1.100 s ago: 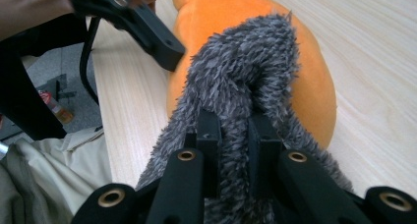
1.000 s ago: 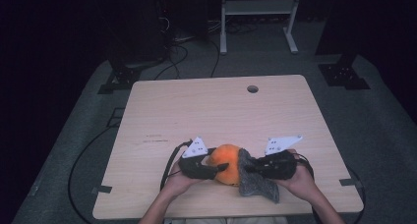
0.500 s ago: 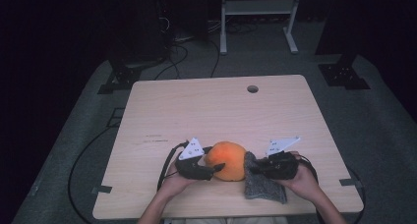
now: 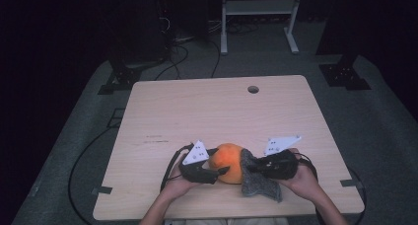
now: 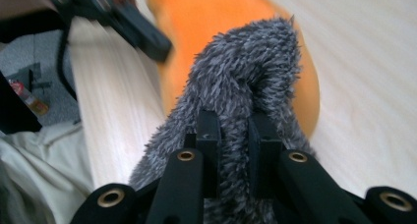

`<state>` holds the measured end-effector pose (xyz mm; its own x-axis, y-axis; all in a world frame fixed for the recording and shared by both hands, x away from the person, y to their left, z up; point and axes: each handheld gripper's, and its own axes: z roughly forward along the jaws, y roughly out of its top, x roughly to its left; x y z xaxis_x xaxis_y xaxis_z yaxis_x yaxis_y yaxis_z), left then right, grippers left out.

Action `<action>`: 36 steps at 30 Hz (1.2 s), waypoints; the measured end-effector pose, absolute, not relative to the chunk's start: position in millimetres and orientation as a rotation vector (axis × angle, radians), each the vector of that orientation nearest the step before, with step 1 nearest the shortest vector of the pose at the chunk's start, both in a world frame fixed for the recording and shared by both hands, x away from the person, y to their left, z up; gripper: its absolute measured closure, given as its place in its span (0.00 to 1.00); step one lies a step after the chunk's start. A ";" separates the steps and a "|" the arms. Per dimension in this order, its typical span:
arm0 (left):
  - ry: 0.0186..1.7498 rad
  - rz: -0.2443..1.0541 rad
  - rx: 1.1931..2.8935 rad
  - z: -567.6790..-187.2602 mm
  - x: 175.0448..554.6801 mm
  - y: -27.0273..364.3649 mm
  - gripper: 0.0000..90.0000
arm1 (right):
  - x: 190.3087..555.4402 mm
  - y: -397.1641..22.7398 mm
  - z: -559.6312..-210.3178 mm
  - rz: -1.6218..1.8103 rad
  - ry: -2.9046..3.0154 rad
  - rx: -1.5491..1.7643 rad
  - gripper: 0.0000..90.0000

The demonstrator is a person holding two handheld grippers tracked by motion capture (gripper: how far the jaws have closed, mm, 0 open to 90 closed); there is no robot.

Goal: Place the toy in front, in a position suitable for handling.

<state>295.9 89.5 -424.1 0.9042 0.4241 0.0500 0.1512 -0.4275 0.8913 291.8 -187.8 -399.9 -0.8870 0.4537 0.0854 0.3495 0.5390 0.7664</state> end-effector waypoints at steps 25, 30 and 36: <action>0.292 0.381 2.089 -425.3 289.3 92.2 0.37 | 289.6 -179.4 -395.5 1.330 2.649 0.654 0.87; 0.383 0.273 1.986 -418.4 295.8 94.3 0.20 | 293.2 -184.6 -405.1 1.319 2.627 0.717 0.87; 0.397 0.315 2.005 -420.3 296.8 95.0 0.34 | 291.8 -176.8 -405.0 1.333 2.620 0.674 0.87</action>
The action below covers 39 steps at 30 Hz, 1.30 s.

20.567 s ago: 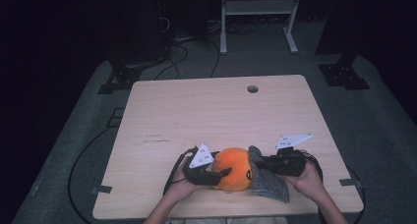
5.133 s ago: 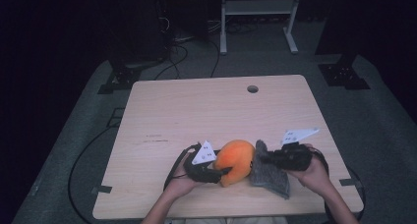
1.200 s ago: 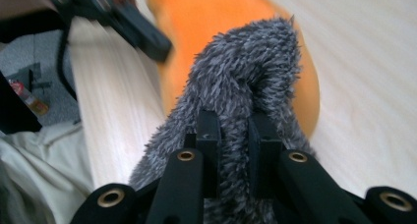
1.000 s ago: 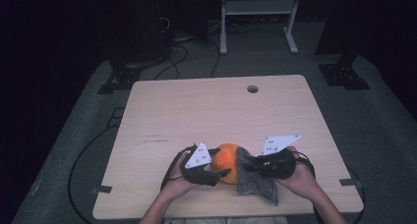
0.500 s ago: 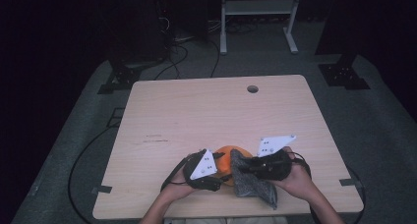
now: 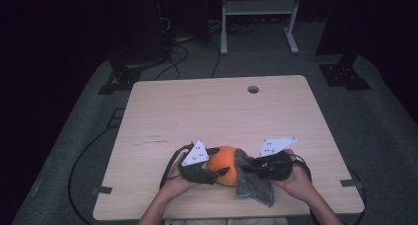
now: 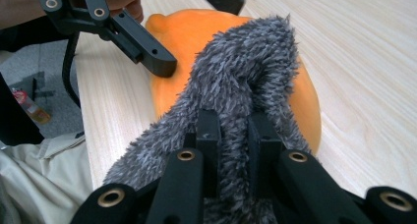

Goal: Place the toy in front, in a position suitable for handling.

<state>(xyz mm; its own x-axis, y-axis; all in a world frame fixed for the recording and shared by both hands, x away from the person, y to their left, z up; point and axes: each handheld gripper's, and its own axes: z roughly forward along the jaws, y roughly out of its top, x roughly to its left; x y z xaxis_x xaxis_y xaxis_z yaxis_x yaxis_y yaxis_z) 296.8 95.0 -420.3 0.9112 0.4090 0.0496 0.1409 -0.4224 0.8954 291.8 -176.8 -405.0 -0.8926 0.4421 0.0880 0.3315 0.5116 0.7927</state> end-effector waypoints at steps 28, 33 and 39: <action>0.584 0.055 2.082 -432.5 321.8 100.6 0.20 | 295.3 -177.1 -418.6 1.385 2.689 0.694 0.86; 0.556 0.176 1.969 -424.2 309.5 96.4 0.42 | 296.5 -183.5 -414.2 1.393 2.653 0.740 0.86; 0.615 0.358 1.941 -432.4 310.8 85.1 0.39 | 300.5 -191.6 -403.8 1.416 2.471 0.827 0.86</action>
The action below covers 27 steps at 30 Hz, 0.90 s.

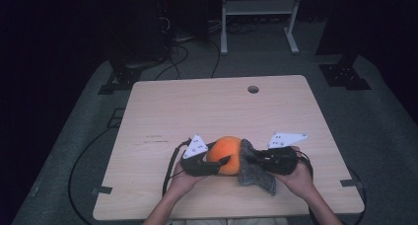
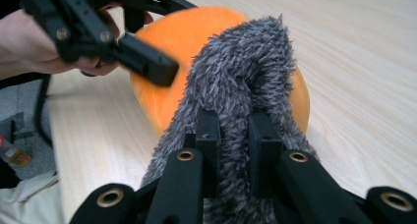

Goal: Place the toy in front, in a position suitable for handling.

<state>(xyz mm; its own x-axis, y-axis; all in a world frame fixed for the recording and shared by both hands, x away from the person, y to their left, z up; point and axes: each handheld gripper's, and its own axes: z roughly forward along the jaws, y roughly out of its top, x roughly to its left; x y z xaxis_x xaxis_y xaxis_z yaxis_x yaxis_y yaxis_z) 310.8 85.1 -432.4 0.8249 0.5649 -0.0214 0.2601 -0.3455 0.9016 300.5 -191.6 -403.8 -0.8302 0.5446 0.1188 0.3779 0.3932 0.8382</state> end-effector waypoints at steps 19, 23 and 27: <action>0.573 0.199 2.041 -438.2 312.2 115.3 0.18 | 306.1 -178.1 -426.4 1.393 2.590 0.822 0.85; 0.590 0.214 2.039 -439.0 314.0 111.1 0.20 | 305.5 -183.5 -432.1 1.361 2.621 0.832 0.85; 0.603 0.198 2.049 -439.8 313.9 114.6 0.22 | 305.6 -189.3 -446.5 1.258 2.697 0.878 0.84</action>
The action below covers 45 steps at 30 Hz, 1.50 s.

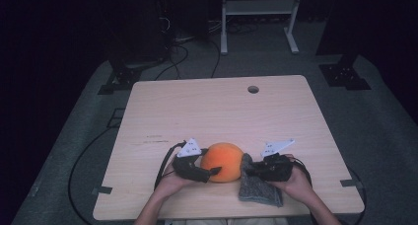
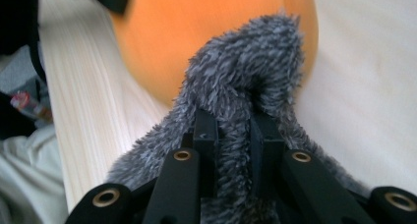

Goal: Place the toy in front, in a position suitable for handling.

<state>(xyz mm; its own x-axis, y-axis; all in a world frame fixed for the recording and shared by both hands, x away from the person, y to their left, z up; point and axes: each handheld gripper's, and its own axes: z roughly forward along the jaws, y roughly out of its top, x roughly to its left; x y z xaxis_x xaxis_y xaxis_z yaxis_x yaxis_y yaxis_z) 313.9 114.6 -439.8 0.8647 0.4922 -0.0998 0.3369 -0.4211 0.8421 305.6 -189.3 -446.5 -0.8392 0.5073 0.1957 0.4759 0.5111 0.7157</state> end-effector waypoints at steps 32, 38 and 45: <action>0.500 0.238 2.094 -444.5 307.8 114.3 0.22 | 319.7 -195.4 -444.2 1.416 2.635 1.019 0.85; 0.472 0.282 2.106 -441.9 304.0 108.7 0.22 | 310.7 -199.3 -427.5 1.462 2.569 0.961 0.85; 0.408 0.352 2.148 -437.9 297.6 101.6 0.24 | 308.1 -183.4 -420.1 1.478 2.558 0.861 0.84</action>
